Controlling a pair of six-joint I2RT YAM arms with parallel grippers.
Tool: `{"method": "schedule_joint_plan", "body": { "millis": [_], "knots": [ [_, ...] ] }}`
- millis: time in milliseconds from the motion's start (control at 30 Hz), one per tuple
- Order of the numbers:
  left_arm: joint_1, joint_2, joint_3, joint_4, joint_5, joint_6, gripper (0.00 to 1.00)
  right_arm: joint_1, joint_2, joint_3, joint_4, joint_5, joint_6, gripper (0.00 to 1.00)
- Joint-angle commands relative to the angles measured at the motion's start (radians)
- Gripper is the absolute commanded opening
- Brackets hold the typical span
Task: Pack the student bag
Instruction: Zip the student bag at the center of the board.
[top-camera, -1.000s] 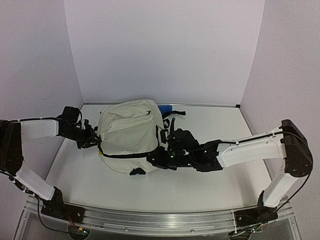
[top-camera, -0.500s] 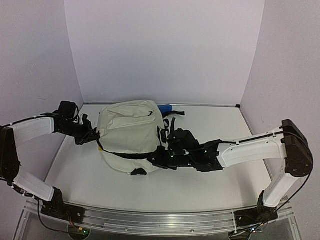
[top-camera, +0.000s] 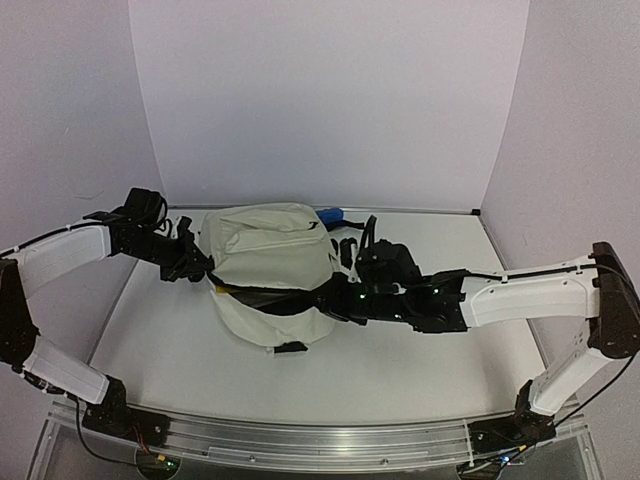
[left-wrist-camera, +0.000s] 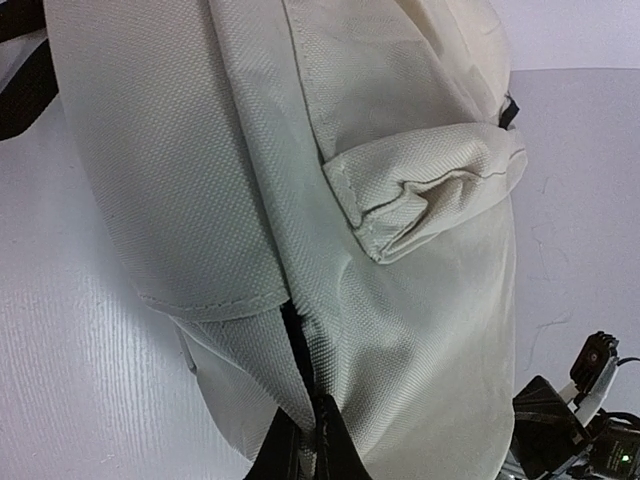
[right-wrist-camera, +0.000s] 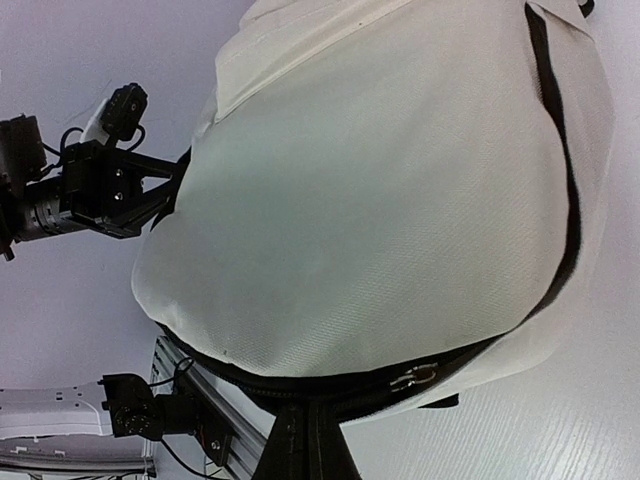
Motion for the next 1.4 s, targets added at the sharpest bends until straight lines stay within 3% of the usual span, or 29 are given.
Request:
{"method": "schedule_joint_plan", "body": {
  "millis": [0, 333, 633, 767, 833, 867, 900, 933, 1033, 1167, 1267, 1333, 1367],
  "knots": [
    [-0.067, 0.012, 0.104, 0.092, 0.014, -0.014, 0.0, 0.007, -0.064, -0.021, 0.036, -0.014, -0.003, 0.0],
    [-0.117, 0.071, 0.077, 0.257, -0.092, -0.133, 0.0, 0.063, -0.104, 0.024, 0.033, -0.027, -0.101, 0.0],
    [-0.154, 0.105, 0.067, 0.393, -0.182, -0.223, 0.0, 0.099, 0.007, 0.144, 0.032, -0.024, -0.171, 0.0],
    [-0.158, 0.136, 0.064, 0.401, -0.201, -0.19, 0.0, 0.1, 0.017, 0.159, 0.031, 0.011, -0.154, 0.0],
    [-0.157, 0.139, 0.08, 0.35, -0.269, -0.123, 0.1, 0.096, 0.014, 0.15, 0.012, 0.067, -0.123, 0.0],
    [-0.157, 0.127, 0.103, 0.292, -0.325, -0.059, 0.29, 0.086, 0.009, 0.132, -0.001, 0.078, -0.095, 0.0],
    [-0.157, 0.116, 0.115, 0.273, -0.344, -0.033, 0.38, 0.078, 0.005, 0.121, -0.003, 0.077, -0.083, 0.0],
    [-0.157, 0.09, 0.124, 0.228, -0.384, 0.013, 0.54, 0.063, -0.004, 0.089, -0.003, 0.067, -0.062, 0.0],
    [-0.157, 0.022, 0.135, 0.169, -0.441, 0.097, 0.74, 0.045, -0.026, 0.045, -0.004, 0.026, -0.05, 0.0],
    [-0.181, -0.053, 0.111, 0.161, -0.371, 0.195, 0.8, 0.042, -0.04, 0.0, -0.009, -0.087, -0.078, 0.0],
    [-0.303, -0.089, 0.07, 0.193, -0.335, 0.306, 0.79, 0.042, -0.047, -0.021, -0.009, -0.146, -0.084, 0.0],
    [-0.373, -0.103, 0.055, 0.206, -0.338, 0.343, 0.79, 0.043, -0.047, -0.009, -0.014, -0.157, -0.094, 0.07],
    [-0.407, -0.113, 0.048, 0.214, -0.338, 0.363, 0.79, 0.042, -0.053, -0.001, -0.022, -0.143, -0.1, 0.24]
  ]
}}
